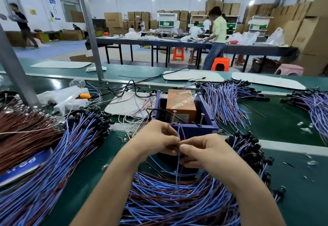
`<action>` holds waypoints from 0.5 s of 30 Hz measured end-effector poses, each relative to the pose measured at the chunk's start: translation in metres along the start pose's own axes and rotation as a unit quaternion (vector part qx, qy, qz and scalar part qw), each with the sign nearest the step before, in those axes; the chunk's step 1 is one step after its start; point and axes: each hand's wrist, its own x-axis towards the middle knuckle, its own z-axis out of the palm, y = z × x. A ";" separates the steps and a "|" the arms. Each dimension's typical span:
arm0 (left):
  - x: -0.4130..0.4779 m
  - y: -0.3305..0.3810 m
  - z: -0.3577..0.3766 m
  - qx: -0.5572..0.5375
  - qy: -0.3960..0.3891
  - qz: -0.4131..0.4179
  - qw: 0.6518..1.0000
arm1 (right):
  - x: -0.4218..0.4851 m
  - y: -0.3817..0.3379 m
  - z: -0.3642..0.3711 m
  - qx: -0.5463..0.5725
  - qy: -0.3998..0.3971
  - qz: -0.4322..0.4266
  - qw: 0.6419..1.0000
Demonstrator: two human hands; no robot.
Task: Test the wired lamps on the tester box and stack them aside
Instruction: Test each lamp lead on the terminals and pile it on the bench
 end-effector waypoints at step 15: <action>0.004 -0.003 -0.009 0.017 0.038 -0.019 0.999 | 0.002 0.010 -0.016 -0.120 0.057 0.040 0.990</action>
